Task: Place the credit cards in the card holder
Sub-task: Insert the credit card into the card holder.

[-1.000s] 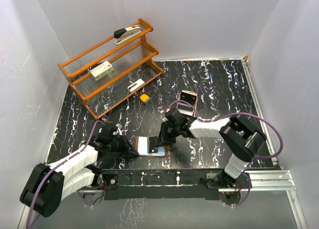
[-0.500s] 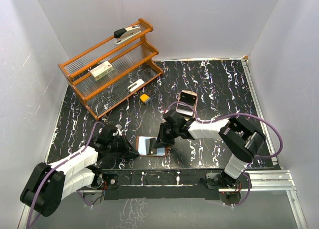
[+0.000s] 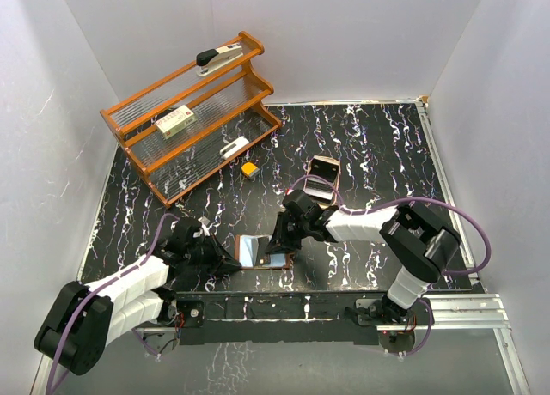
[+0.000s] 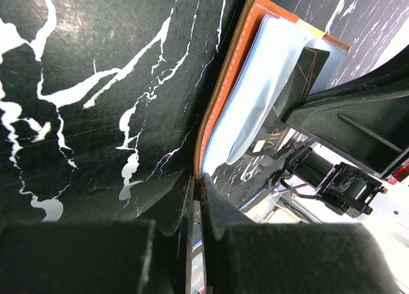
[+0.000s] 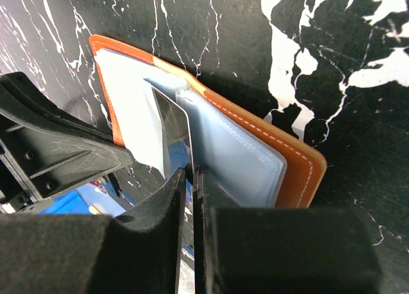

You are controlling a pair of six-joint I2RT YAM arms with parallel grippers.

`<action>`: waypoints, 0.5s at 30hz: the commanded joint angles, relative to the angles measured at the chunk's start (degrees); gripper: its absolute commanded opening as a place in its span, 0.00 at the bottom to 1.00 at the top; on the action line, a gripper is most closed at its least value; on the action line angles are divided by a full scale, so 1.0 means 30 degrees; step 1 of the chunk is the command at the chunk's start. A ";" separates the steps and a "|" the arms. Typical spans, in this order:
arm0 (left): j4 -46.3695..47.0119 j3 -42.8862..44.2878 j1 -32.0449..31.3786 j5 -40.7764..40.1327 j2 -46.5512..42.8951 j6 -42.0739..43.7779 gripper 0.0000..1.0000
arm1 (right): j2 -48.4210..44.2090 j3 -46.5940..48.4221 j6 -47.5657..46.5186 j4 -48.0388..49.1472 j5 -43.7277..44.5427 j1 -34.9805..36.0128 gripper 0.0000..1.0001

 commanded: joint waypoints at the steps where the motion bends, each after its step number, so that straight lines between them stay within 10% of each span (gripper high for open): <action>1: -0.0067 -0.0166 -0.0087 0.0659 -0.0025 -0.0184 0.00 | -0.0736 -0.0197 -0.0122 0.0056 0.1617 0.0117 0.04; 15: 0.0310 -0.0140 -0.0083 0.0778 0.0268 -0.0487 0.00 | -0.0242 0.0190 -0.0494 -0.0002 0.0952 0.0084 0.22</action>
